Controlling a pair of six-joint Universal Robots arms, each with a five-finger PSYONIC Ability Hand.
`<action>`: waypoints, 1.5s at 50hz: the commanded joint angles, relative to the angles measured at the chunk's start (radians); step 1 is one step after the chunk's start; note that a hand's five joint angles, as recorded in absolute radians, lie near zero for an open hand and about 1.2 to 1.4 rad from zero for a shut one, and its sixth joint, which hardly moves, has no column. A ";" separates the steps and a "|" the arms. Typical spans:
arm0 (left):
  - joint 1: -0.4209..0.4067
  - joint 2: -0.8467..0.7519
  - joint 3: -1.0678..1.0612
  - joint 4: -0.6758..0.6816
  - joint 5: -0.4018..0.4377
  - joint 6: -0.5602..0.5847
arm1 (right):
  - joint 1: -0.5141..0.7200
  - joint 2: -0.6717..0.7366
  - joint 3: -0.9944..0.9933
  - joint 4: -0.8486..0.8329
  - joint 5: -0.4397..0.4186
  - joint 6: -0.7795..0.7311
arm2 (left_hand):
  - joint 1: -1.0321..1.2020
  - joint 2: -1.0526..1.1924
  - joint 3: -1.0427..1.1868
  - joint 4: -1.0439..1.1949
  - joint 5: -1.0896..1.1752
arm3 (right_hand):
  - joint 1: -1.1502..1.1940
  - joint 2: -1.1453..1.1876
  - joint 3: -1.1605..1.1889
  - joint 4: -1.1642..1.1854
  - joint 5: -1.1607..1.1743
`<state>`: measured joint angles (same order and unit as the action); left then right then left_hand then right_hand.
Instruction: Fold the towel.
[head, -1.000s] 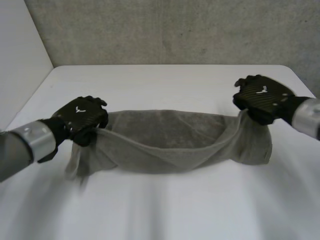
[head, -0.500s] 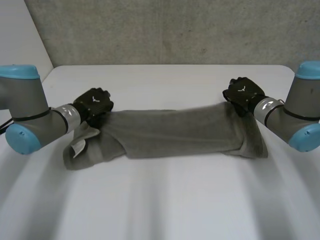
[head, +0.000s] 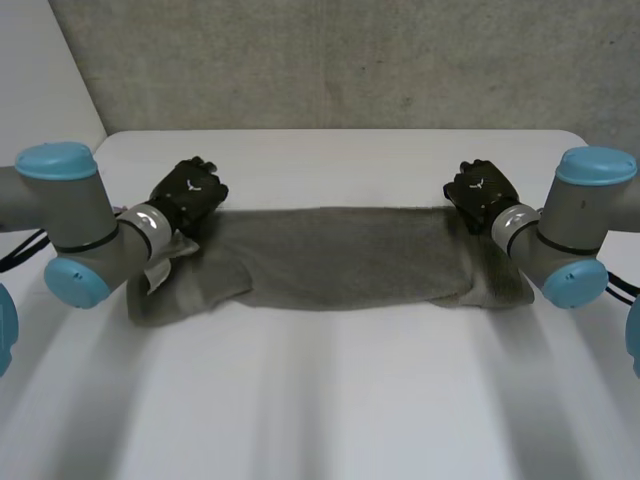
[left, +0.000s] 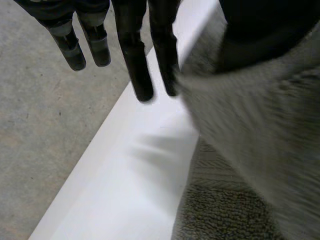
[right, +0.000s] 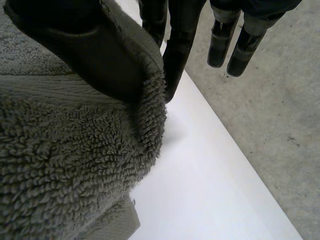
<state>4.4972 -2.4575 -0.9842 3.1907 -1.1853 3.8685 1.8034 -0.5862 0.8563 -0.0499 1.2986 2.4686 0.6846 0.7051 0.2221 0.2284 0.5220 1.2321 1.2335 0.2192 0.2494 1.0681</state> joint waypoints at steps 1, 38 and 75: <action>-0.001 -0.005 -0.016 0.032 -0.028 0.042 | 0.005 0.012 -0.006 -0.031 0.031 -0.003 | -0.510 -0.531 -0.048 -0.054 -0.522 | -0.974 -0.975 -0.045 -0.075 -0.984; 0.030 0.325 -0.322 0.220 -0.062 -0.142 | -0.013 -0.460 0.395 -0.027 0.064 0.066 | -0.489 -0.509 -0.048 -0.054 -0.501 | -1.058 -1.059 -0.045 -0.075 -1.068; 0.002 0.571 -0.817 0.067 -0.326 -0.439 | -0.174 -0.537 0.886 -0.110 -0.078 0.069 | -0.175 -0.195 -0.048 -0.054 -0.186 | -0.651 -0.652 -0.045 -0.075 -0.661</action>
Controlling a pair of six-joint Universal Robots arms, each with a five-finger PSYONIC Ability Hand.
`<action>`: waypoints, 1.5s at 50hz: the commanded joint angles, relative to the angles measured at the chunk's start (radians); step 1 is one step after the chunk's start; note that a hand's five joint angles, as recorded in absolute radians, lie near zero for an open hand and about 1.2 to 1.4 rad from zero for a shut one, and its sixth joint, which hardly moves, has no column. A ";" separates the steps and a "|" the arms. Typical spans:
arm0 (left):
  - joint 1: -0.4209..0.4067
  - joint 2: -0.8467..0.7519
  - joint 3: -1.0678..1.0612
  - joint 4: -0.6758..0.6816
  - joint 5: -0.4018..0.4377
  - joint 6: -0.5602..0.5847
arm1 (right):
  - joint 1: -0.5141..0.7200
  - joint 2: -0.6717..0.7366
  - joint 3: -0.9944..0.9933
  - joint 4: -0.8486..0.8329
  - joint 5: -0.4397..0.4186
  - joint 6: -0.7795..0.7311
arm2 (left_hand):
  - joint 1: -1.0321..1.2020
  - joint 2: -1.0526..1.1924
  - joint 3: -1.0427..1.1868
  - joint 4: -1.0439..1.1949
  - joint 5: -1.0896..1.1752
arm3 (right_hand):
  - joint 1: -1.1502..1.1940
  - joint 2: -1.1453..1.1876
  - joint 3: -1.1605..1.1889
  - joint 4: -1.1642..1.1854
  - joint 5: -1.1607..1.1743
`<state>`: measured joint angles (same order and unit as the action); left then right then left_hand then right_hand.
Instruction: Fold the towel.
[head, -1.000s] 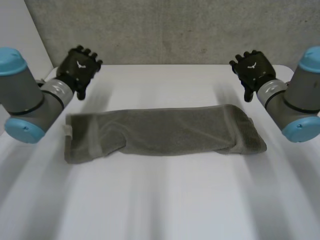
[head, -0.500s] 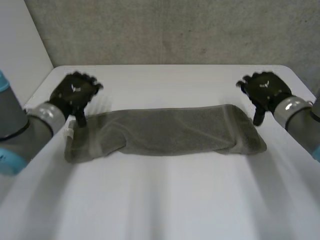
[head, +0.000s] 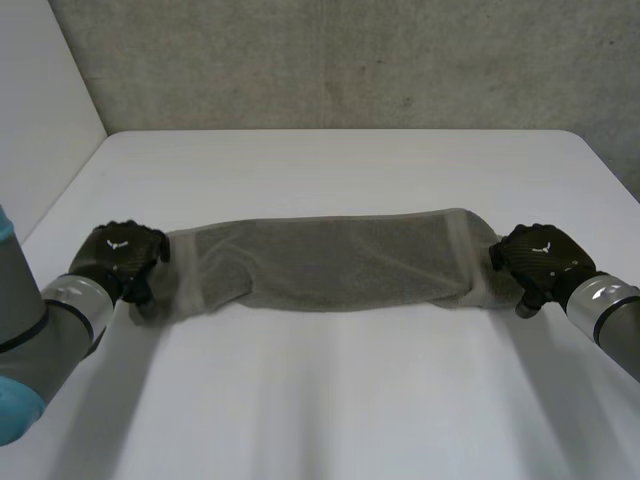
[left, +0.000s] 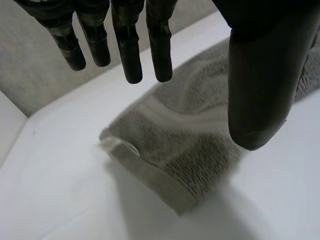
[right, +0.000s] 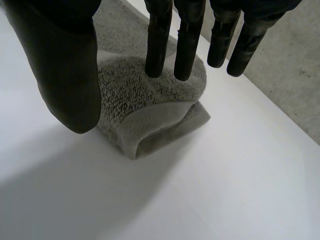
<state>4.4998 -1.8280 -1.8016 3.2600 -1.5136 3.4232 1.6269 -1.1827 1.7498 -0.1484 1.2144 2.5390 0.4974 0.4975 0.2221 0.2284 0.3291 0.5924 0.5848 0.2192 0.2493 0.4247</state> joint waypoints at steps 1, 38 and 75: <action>-0.001 -0.059 0.001 -0.002 0.003 0.007 | 0.002 0.060 -0.007 -0.011 0.007 -0.002 | 0.013 0.013 -0.048 -0.054 0.006 | -0.011 -0.004 -0.045 -0.075 -0.018; 0.007 -0.157 -0.028 0.187 0.007 0.077 | -0.127 0.074 -0.038 -0.123 -0.007 -0.020 | 0.805 0.805 -0.048 -0.054 0.799 | 0.804 0.811 -0.045 -0.075 0.797; 0.004 0.075 -0.044 0.113 0.001 0.076 | -0.061 -0.044 -0.297 -0.068 -0.127 -0.157 | 0.623 0.623 -0.048 -0.054 0.617 | 0.804 0.811 -0.045 -0.075 0.797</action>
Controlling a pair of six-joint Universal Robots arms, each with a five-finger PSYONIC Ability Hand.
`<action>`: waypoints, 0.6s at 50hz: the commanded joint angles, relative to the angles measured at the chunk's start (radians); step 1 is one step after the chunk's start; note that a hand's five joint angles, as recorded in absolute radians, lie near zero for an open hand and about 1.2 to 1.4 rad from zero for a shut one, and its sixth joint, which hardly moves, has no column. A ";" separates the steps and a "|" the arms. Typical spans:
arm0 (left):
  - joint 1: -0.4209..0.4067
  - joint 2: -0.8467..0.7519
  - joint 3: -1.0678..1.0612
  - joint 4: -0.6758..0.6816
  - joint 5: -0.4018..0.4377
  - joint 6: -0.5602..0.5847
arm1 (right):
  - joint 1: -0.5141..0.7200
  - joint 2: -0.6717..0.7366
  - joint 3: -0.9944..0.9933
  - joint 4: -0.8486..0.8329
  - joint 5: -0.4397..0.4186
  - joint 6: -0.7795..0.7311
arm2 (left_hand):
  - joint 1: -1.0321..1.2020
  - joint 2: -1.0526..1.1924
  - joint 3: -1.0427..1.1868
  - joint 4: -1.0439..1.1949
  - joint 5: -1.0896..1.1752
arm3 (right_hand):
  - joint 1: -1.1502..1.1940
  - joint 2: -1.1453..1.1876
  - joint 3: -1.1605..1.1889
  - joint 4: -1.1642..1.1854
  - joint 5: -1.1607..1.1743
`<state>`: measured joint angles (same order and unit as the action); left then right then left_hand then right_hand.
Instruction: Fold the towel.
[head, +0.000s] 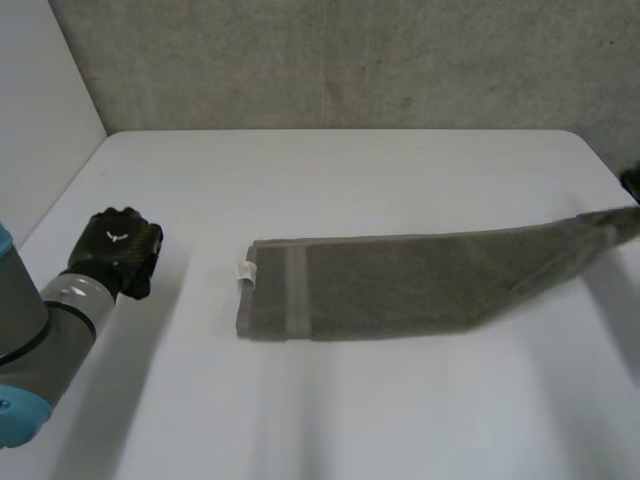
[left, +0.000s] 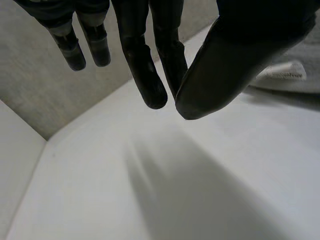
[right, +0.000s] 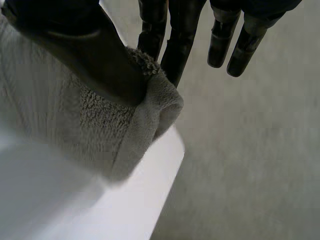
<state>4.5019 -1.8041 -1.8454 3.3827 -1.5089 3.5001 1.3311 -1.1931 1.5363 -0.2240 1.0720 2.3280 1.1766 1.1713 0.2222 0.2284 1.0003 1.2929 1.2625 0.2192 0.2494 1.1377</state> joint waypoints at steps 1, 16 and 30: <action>0.002 0.061 0.000 -0.009 -0.004 -0.001 | 0.317 -0.036 -0.105 0.005 0.023 0.065 | -0.065 -0.059 -0.048 -0.054 -0.063 | 0.103 0.134 -0.045 -0.075 0.084; 0.013 0.137 -0.025 -0.009 -0.008 -0.003 | 1.037 0.251 -0.361 -0.005 0.161 0.064 | -0.123 -0.118 -0.048 -0.054 -0.122 | 0.103 0.134 -0.045 -0.075 0.084; -0.009 0.135 -0.040 -0.014 -0.007 -0.009 | 1.048 0.302 -0.308 0.040 0.325 0.014 | -0.209 -0.203 -0.048 -0.054 -0.207 | -1.118 -1.088 -0.045 -0.075 -1.138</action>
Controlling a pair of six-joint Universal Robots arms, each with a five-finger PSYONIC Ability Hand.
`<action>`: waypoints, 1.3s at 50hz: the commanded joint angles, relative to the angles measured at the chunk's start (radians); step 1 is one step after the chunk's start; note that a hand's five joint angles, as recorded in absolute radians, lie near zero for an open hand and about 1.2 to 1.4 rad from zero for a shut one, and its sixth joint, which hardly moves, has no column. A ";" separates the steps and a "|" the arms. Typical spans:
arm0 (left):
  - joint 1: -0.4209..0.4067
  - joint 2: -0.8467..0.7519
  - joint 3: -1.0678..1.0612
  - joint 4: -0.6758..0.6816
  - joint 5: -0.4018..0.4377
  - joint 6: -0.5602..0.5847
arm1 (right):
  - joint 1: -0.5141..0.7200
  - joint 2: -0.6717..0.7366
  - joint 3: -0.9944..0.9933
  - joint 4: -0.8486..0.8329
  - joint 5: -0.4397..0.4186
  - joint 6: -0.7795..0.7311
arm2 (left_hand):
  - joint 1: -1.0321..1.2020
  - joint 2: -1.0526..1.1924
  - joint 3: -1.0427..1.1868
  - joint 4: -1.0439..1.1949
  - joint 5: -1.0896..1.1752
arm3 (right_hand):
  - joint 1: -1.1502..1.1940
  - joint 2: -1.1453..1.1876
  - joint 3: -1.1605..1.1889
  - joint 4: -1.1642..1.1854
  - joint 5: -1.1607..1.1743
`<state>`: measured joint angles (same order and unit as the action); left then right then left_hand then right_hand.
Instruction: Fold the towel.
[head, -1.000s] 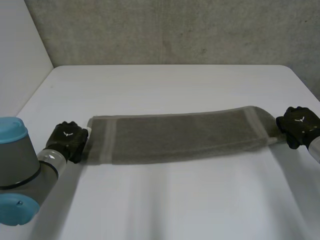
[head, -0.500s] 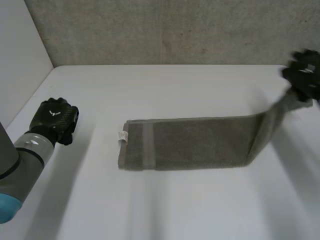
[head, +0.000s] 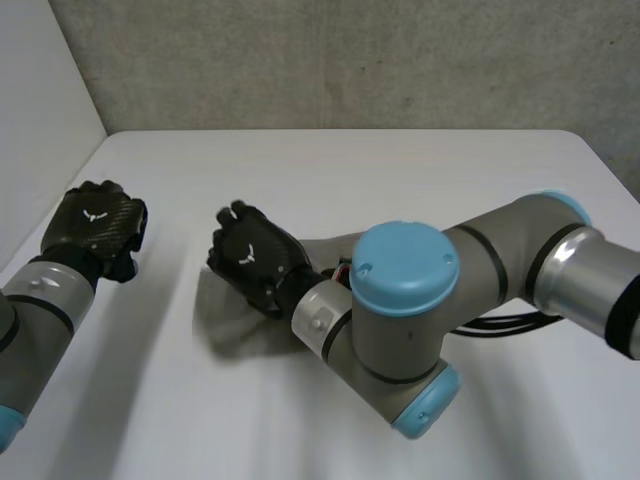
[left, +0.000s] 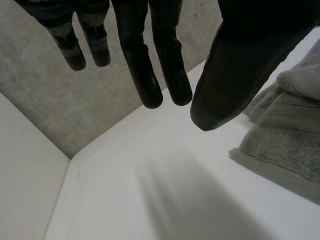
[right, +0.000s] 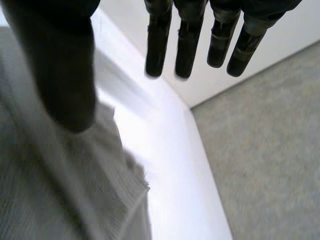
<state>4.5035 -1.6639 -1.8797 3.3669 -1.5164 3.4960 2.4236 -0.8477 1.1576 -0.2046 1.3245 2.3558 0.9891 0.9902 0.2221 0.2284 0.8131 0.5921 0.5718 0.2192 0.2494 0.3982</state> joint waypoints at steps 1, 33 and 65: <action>-0.015 -0.007 -0.004 0.003 0.002 -0.009 | -0.078 -0.094 0.105 0.030 0.076 -0.009 | -0.021 -0.022 -0.048 -0.054 -0.020 | -0.418 -0.397 -0.045 -0.075 -0.398; -0.267 -0.270 0.182 -0.069 0.009 -0.353 | -0.432 -0.315 0.596 -0.002 -0.080 0.313 | -0.068 -0.069 -0.048 -0.054 -0.067 | -0.404 -0.384 -0.045 -0.075 -0.385; -0.055 -0.459 0.254 -0.018 -0.260 -0.356 | -0.426 -0.232 0.576 -0.067 -0.077 0.301 | -0.071 -0.072 -0.048 -0.054 -0.070 | 0.156 0.177 -0.045 -0.075 0.176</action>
<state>4.3757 -2.1437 -1.5835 3.3504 -1.7828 3.1105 1.9916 -1.0770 1.7334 -0.2722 1.2472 2.6572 0.9263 0.9286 0.2222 0.2284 0.7498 0.7438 0.7442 0.2192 0.2493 0.5672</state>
